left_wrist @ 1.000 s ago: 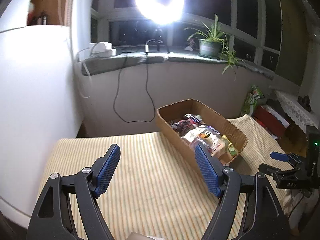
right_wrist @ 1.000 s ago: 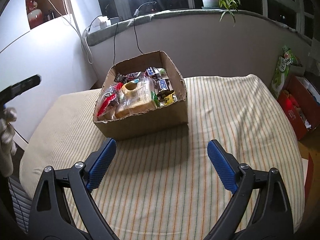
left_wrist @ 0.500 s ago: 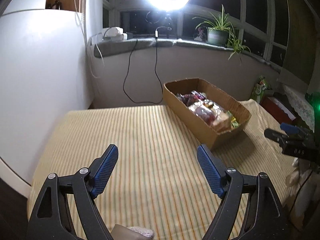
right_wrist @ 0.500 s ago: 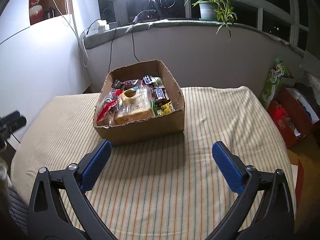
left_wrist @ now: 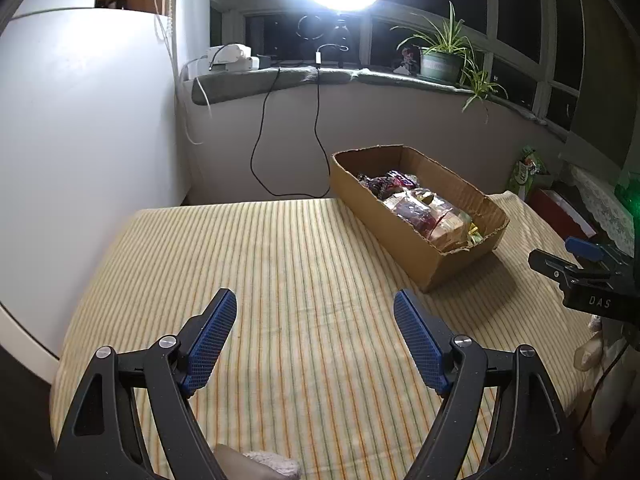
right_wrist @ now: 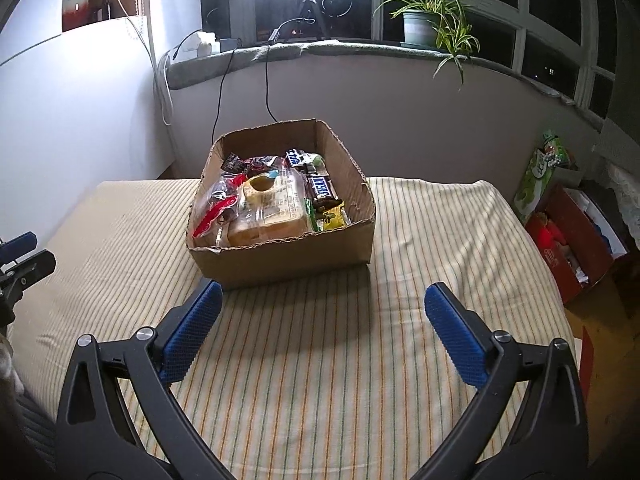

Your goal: Organize snacks

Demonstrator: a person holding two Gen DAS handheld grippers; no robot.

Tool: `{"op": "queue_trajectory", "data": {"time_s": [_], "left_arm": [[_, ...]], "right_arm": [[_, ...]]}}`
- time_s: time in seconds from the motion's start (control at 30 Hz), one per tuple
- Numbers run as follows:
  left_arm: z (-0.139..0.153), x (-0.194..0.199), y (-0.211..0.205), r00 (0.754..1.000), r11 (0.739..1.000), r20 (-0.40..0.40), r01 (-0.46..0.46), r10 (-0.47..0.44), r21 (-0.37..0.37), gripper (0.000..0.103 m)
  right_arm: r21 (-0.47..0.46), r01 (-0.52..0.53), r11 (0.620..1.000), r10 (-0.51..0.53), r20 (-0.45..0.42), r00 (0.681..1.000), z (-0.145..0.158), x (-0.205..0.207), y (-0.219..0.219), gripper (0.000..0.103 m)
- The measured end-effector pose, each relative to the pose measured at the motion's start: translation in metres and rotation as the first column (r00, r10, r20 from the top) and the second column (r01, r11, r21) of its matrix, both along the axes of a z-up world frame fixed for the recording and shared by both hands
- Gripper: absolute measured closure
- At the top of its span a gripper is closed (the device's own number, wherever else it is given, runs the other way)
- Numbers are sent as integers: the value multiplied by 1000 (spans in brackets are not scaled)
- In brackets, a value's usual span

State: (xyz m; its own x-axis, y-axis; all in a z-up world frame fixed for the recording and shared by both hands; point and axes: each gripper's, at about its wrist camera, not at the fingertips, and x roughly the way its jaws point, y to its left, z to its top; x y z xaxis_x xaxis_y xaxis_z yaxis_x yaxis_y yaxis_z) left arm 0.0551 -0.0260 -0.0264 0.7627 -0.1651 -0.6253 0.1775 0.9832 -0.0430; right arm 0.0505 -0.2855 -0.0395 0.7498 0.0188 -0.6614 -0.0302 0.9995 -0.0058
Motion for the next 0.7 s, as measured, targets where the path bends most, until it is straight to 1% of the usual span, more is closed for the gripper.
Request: {"op": "queue_trajectory", "data": {"time_s": [0.7], "left_arm": [[3,-1,-2,1000,1000,8,9,-9,-2,22]], "right_arm": [[-2,-7,1000,7,1,1000,0,0,2,0]]}}
